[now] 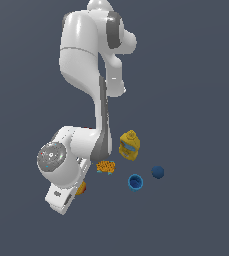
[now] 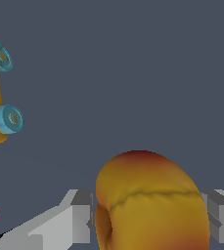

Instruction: Pick up a designated object from a clutter of objects.

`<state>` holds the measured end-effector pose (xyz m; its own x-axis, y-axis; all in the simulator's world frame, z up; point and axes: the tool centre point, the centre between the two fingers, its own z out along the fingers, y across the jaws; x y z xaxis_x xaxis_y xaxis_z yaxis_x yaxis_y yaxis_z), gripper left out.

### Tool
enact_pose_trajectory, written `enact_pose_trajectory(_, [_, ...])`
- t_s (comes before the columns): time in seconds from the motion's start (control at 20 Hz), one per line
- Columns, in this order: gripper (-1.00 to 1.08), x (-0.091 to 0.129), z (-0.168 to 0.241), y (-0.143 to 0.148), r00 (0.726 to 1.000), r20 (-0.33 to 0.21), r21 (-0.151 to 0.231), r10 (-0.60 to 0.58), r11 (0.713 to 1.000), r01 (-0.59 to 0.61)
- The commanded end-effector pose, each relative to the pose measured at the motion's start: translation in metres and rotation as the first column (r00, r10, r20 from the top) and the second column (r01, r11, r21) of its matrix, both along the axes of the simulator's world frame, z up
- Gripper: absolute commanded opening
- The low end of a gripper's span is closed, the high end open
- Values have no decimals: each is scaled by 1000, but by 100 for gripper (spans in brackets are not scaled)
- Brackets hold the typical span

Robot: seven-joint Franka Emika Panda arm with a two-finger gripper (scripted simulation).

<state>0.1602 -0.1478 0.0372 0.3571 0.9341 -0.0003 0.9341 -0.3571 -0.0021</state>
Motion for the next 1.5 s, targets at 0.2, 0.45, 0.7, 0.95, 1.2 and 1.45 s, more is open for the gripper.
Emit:
enact_pose_trajectory(0.2, [-100,-10,17,-2,1000,2,-1,0,1000,0])
enact_pose_trajectory(0.45, [-100,-26,41,-4,1000,2,-1,0,1000,0])
enact_pose_trajectory(0.7, [-100,-48,74,-7,1000,2,-1,0,1000,0])
enact_pose_trajectory(0.95, [-100,-73,112,-10,1000,2,-1,0,1000,0])
enact_pose_trajectory(1.2, [-100,-99,151,-14,1000,2,-1,0,1000,0])
enact_pose_trajectory(1.45, [-100,-126,193,-17,1000,2,-1,0,1000,0])
